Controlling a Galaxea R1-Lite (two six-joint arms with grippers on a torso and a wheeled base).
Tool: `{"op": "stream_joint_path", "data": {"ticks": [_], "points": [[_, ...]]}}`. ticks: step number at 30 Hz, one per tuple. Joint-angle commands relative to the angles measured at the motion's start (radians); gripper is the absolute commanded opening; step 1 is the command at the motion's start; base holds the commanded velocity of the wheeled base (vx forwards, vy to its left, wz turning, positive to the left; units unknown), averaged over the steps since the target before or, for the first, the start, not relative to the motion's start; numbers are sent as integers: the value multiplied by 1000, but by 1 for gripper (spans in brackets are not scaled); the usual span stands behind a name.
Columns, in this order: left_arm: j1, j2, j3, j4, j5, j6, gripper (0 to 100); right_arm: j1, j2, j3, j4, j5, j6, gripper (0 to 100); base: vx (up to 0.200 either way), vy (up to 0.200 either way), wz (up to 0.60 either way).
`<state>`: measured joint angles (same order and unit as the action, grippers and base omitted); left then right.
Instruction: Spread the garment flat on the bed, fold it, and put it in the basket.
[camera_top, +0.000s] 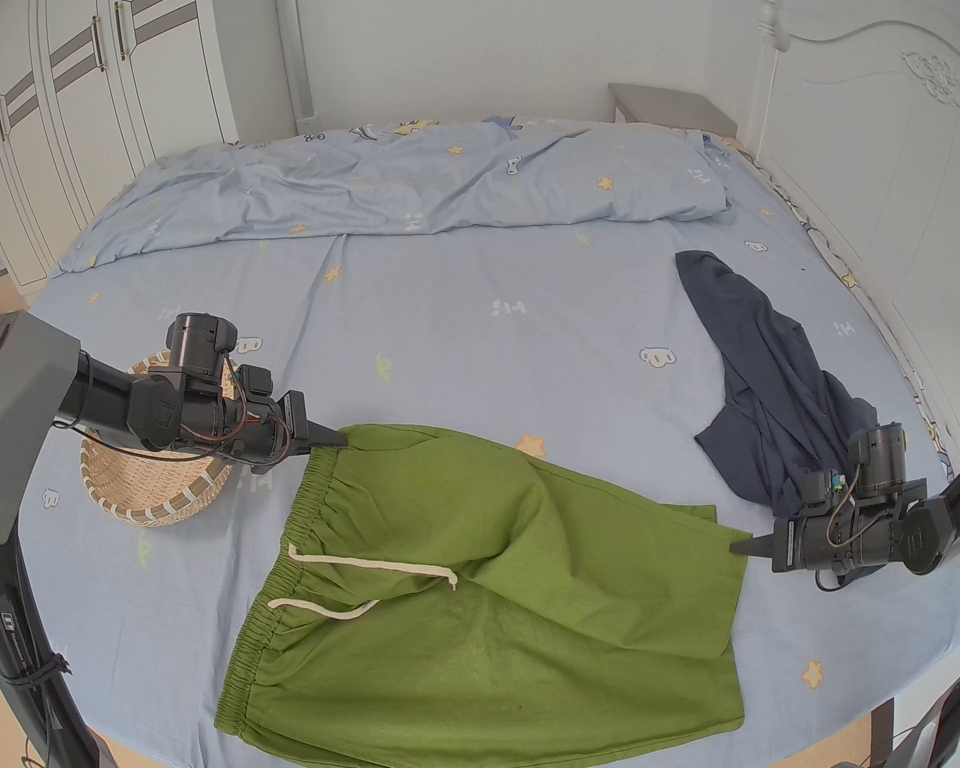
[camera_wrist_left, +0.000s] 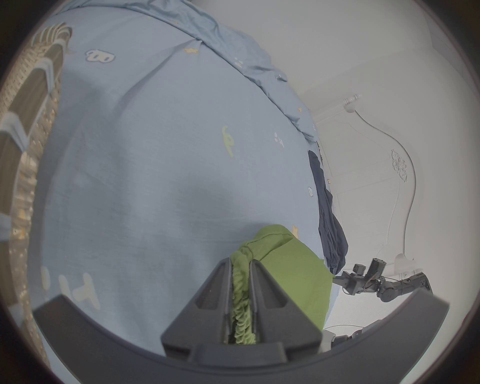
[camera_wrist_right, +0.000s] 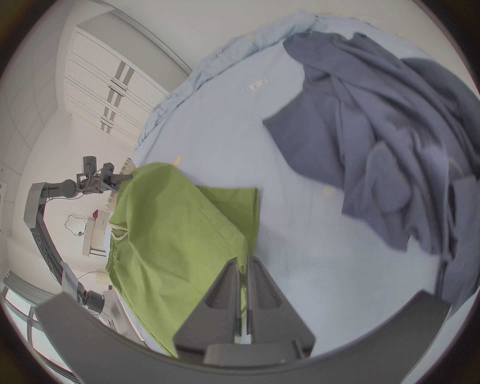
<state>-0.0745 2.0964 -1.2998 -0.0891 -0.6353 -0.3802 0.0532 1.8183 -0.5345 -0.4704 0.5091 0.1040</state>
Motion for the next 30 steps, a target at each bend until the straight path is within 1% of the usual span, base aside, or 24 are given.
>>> {"op": "stream_joint_path", "data": {"ticks": [1, 2, 4, 5, 6, 7, 12, 13, 15, 17, 18, 19, 21, 25, 30], "points": [[13, -22, 4, -1, 20, 0, 0, 4, -79, -53, 6, -1, 20, 0, 0, 0, 0], [21, -27, 5, -1, 26, 0, 0, 5, -83, -94, 12, -8, 37, 0, 0, 0, 0], [25, -38, 5, -1, 34, 1, 0, 16, -83, -150, 23, -38, 43, 0, 0, 0, 0], [28, -41, 5, -1, 39, 0, 0, 19, -80, -187, 39, -64, 42, 0, 0, 0, 0], [28, -41, 5, -1, 39, 0, 0, 19, -80, -188, 41, -66, 42, 0, 0, 0, 0], [38, -44, 7, -3, 49, 1, 0, 20, -77, -265, 81, -81, 42, 0, 0, 0, 0], [51, -49, 2, -17, 105, 4, 0, 22, -45, -464, 174, -81, 42, 0, 0, 0, 0], [51, -49, 1, -18, 106, 3, 0, 22, -42, -472, 177, -81, 42, 0, 0, 0, 0], [61, -47, 4, -47, 123, 0, 0, 36, 6, -591, 228, -89, 43, 0, 0, 0, 0], [68, -45, 4, -63, 123, -3, 0, 39, 39, -670, 253, -90, 42, 0, 0, 0, 0], [68, -45, 4, -63, 125, -3, 0, 39, 42, -674, 254, -90, 42, 0, 0, 0, 0], [78, -44, 1, -72, 125, -3, 0, 40, 75, -736, 274, -92, 42, 0, 0, 0, 0], [93, -44, -1, -87, 125, -5, 0, 47, 104, -803, 299, -92, 42, 0, 0, 0, 0], [113, -38, -3, -130, 126, -6, 0, 53, 153, -914, 351, -92, 37, 0, 0, 0, 0], [128, -36, 2, -195, 128, -9, 0, 59, 219, -1007, 380, -92, 36, 0, 0, 0, 0]]}}
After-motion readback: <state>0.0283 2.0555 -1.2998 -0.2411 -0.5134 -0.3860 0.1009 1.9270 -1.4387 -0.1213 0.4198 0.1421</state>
